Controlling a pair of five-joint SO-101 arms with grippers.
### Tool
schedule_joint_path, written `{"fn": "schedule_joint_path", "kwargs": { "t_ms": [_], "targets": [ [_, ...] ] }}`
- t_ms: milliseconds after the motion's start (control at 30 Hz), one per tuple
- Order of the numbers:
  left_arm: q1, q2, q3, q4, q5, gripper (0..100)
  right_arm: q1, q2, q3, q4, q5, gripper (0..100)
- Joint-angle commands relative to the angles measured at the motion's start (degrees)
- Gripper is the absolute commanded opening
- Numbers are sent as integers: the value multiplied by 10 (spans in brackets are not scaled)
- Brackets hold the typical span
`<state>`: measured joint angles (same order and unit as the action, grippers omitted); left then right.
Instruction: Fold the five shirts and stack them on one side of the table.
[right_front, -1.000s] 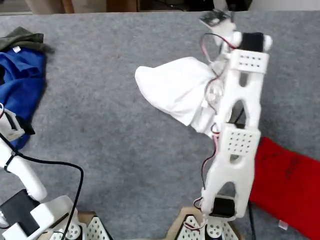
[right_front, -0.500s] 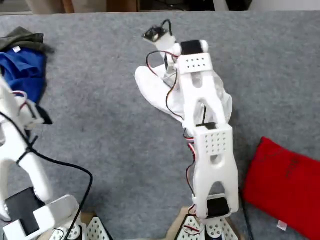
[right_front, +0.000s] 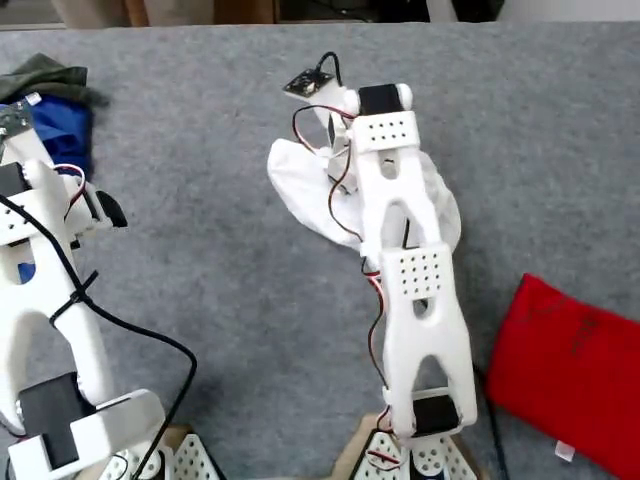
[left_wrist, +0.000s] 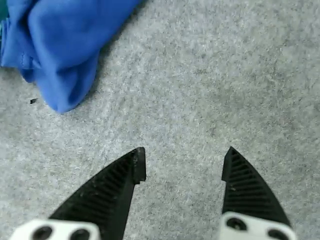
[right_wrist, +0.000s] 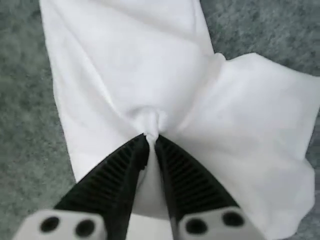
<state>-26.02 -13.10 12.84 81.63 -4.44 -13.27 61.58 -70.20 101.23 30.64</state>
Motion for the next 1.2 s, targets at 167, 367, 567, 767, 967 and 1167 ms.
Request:
{"fn": "schedule_joint_path", "kwargs": {
  "t_ms": [167, 367, 567, 767, 967, 1167],
  "targets": [
    [4, -14, -2, -18, 3, 258, -22, -285, 181, 11, 26, 4],
    [1, -14, 33, -46, 2, 257, -90, -472, 270, 8, 25, 4],
    [-18, -15, 63, -46, 1, 257, -153, -555, 226, 8, -17, 4],
    [-108, -15, 94, -108, 1, 260, -266, -585, 95, 8, -49, 5],
    [-165, -15, 119, -143, 0, 260, -350, -585, 65, -47, -84, 5],
    [-170, -15, 125, -143, 0, 260, -309, -549, 64, -102, -84, 5]
  ]
}}
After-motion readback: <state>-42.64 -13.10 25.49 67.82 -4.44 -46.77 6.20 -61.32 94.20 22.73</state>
